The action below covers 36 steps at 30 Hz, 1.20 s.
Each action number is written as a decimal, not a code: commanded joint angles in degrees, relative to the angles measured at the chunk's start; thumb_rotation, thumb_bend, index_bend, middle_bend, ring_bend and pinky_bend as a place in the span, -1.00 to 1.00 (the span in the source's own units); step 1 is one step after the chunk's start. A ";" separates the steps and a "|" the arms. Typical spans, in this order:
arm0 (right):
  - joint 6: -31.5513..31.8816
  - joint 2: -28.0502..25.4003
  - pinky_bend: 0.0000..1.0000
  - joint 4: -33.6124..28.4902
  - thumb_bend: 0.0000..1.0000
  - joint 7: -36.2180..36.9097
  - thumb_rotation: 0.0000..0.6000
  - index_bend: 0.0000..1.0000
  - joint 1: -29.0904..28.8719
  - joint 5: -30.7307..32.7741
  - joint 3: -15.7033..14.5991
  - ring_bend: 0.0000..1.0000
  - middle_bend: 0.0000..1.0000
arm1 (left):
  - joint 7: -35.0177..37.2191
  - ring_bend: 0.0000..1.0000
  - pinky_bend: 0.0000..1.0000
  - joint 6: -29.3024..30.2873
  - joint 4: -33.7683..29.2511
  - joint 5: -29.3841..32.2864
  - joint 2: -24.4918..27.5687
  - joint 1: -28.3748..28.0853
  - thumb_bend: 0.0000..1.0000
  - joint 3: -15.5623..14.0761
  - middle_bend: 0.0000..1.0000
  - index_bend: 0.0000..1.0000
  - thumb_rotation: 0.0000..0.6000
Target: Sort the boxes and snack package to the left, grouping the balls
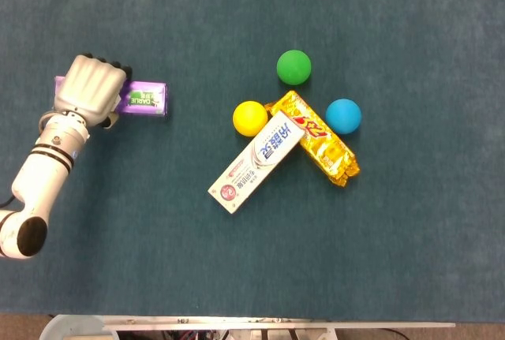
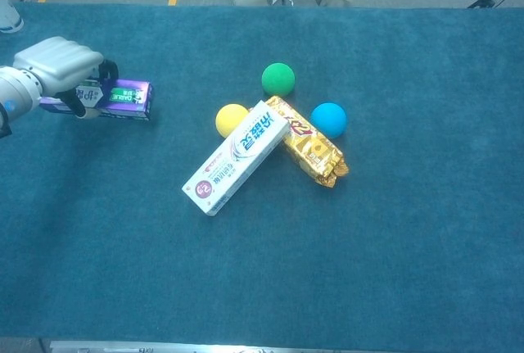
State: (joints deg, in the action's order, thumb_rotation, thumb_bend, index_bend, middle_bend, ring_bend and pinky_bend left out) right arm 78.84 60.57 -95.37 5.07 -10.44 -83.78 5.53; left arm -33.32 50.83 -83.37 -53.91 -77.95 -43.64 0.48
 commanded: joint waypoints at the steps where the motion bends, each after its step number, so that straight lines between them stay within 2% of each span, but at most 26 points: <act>1: -0.10 0.01 -0.52 -0.04 -0.89 -0.06 1.00 -0.67 -0.08 -0.06 -0.01 -0.68 -0.48 | -1.06 0.02 -0.31 0.07 0.06 1.07 -0.42 -0.04 -0.45 -0.26 0.25 -0.07 1.00; 9: -0.20 -0.01 -0.52 -0.10 -0.89 -0.30 1.00 -0.67 -0.03 0.16 -0.06 -0.68 -0.48 | -5.35 0.00 -0.31 0.63 0.56 3.55 -1.16 -0.31 -0.45 -0.92 0.22 -0.10 1.00; 12: -0.23 0.09 -0.52 -0.08 -0.89 -0.33 1.00 -0.67 -0.04 0.29 0.00 -0.68 -0.48 | -5.97 -0.05 -0.31 0.47 -0.35 5.20 -0.80 -0.43 -0.45 -0.77 0.10 -0.29 1.00; 13: -0.25 0.13 -0.52 -0.08 -0.89 -0.35 1.00 -0.67 -0.07 0.25 0.00 -0.68 -0.48 | -5.90 -0.12 -0.31 0.27 -0.69 5.72 -0.70 -0.48 -0.45 -0.67 0.00 -0.41 1.00; 16: -0.32 0.19 -0.52 -0.08 -0.89 -0.41 1.00 -0.67 -0.16 0.13 -0.01 -0.68 -0.48 | -6.10 -0.51 -0.34 0.08 -1.75 7.22 -0.35 -0.79 -0.46 -0.30 -0.49 -0.86 1.00; 17: -0.31 0.20 -0.52 -0.06 -0.89 -0.43 1.00 -0.67 -0.17 0.13 0.00 -0.68 -0.48 | -6.07 -0.62 -0.36 0.20 -2.12 7.46 -0.26 -0.87 -0.46 -0.12 -0.62 -0.96 1.00; 19: -0.23 0.19 -0.52 -0.06 -0.89 -0.36 1.00 -0.67 -0.15 0.16 0.05 -0.68 -0.48 | -5.46 -0.72 -0.41 0.34 -3.15 7.83 0.11 -0.96 -0.46 0.37 -0.75 -1.00 1.00; 29: -0.34 0.04 -0.52 0.35 -0.89 0.30 1.00 -0.67 -0.26 0.05 0.13 -0.68 -0.48 | -0.81 -0.75 -0.44 0.01 -10.63 8.86 3.99 -0.99 -0.46 2.30 -0.79 -1.00 1.00; 36: -0.76 -0.35 -0.52 0.23 -0.89 0.45 1.00 -0.67 -1.11 -1.19 0.24 -0.68 -0.48 | 1.21 -0.70 -0.44 3.78 -16.02 6.29 6.61 0.53 -0.46 2.42 -0.74 -1.00 1.00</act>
State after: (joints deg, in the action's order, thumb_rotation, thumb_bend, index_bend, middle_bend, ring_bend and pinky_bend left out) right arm 78.10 60.25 -95.12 5.51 -11.53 -84.96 5.75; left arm -32.52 53.57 -97.94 -47.05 -72.28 -43.65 2.94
